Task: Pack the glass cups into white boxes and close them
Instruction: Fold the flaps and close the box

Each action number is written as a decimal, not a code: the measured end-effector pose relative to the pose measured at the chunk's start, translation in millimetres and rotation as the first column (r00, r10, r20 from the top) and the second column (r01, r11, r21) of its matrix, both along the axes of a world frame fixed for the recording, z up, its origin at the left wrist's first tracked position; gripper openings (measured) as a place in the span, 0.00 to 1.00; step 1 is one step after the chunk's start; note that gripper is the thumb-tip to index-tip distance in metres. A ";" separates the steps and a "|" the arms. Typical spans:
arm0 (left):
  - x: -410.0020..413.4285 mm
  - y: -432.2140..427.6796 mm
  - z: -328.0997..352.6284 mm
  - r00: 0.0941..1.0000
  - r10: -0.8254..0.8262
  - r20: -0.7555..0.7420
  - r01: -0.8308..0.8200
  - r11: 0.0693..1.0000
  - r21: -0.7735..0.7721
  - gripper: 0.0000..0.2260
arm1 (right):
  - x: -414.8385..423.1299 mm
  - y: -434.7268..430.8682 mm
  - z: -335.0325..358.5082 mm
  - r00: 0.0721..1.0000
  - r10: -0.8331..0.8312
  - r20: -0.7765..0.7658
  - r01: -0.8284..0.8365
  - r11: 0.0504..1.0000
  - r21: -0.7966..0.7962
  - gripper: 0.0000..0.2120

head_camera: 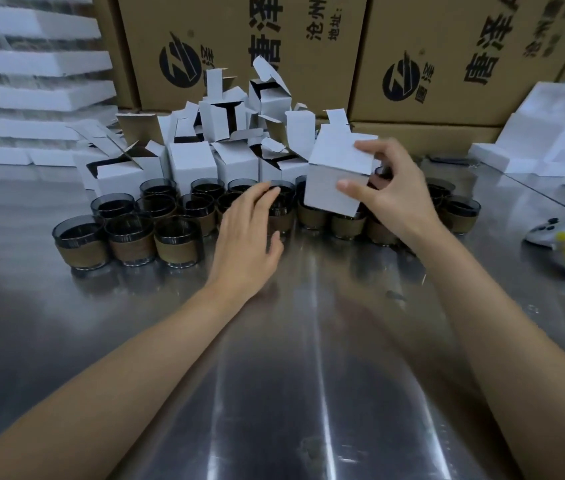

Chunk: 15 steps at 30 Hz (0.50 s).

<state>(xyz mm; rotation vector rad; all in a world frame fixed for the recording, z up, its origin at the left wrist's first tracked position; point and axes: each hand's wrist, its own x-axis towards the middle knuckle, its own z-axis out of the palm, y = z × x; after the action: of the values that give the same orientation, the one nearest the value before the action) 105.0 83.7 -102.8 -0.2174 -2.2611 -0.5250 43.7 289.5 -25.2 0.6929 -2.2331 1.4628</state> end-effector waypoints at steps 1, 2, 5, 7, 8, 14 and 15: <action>-4.6 1.9 0.9 1.000 0.012 0.017 -0.011 0.999 -0.035 0.26 | -7.7 2.2 6.4 0.998 -0.055 -0.029 0.056 0.998 0.014 0.23; -9.0 3.6 1.4 0.999 0.018 0.026 -0.017 0.998 -0.060 0.24 | -17.0 4.1 14.1 0.993 -0.108 -0.056 0.111 0.993 0.037 0.23; -20.3 6.3 1.9 1.000 0.006 -0.004 -0.006 0.994 -0.111 0.19 | -54.6 8.1 41.3 0.972 -0.221 -0.078 0.227 0.971 0.079 0.22; -25.8 6.4 1.7 1.000 -0.018 -0.017 0.016 0.990 -0.137 0.17 | -85.6 7.8 57.8 0.957 -0.285 -0.060 0.290 0.952 0.097 0.24; -28.5 6.3 2.0 0.999 -0.030 -0.017 0.027 0.989 -0.145 0.17 | -101.2 6.8 64.7 0.946 -0.320 -0.049 0.323 0.938 0.126 0.27; -42.8 3.5 3.1 0.998 -0.060 -0.023 0.057 0.992 -0.115 0.16 | -179.4 -1.0 79.3 0.894 -0.444 -0.056 0.413 0.770 0.486 0.41; -44.3 2.5 2.4 0.998 -0.063 -0.027 0.060 0.993 -0.106 0.16 | -189.6 -1.7 77.1 0.898 -0.437 -0.052 0.403 0.768 0.497 0.41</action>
<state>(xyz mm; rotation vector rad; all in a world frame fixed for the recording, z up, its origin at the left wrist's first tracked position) 60.7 86.2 -100.3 -0.3467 -2.2600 -0.4324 -145.9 287.8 51.9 0.2385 -2.6253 0.6990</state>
